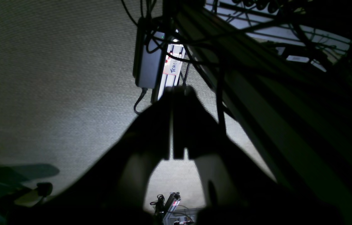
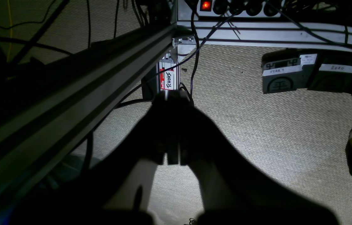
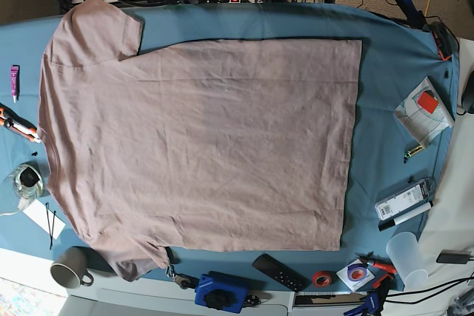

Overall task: Fold the T-shirt properly
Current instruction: 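Move both grippers from rest toward the shirt's shoulder corners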

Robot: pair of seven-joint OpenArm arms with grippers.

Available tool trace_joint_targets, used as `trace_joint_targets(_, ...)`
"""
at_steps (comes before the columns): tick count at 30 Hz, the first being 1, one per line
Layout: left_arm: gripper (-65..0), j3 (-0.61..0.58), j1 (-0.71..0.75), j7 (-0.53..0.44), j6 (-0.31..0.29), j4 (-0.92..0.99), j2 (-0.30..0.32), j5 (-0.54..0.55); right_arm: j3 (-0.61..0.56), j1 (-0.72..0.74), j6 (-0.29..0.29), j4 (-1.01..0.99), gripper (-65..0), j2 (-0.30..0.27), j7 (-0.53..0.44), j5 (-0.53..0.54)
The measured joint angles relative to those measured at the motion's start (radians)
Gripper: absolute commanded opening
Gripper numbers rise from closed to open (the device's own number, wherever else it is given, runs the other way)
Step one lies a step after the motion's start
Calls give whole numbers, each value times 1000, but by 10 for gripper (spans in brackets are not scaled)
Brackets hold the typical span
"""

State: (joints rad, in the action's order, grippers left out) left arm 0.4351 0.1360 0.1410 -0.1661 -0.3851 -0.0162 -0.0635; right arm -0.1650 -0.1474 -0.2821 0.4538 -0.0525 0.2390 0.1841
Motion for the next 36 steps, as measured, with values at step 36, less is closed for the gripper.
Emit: trace_joint_targets(36, -650, -1, 182, 23, -11, -217, 71, -4, 0, -124, -6, 179, -650, -105, 196, 79)
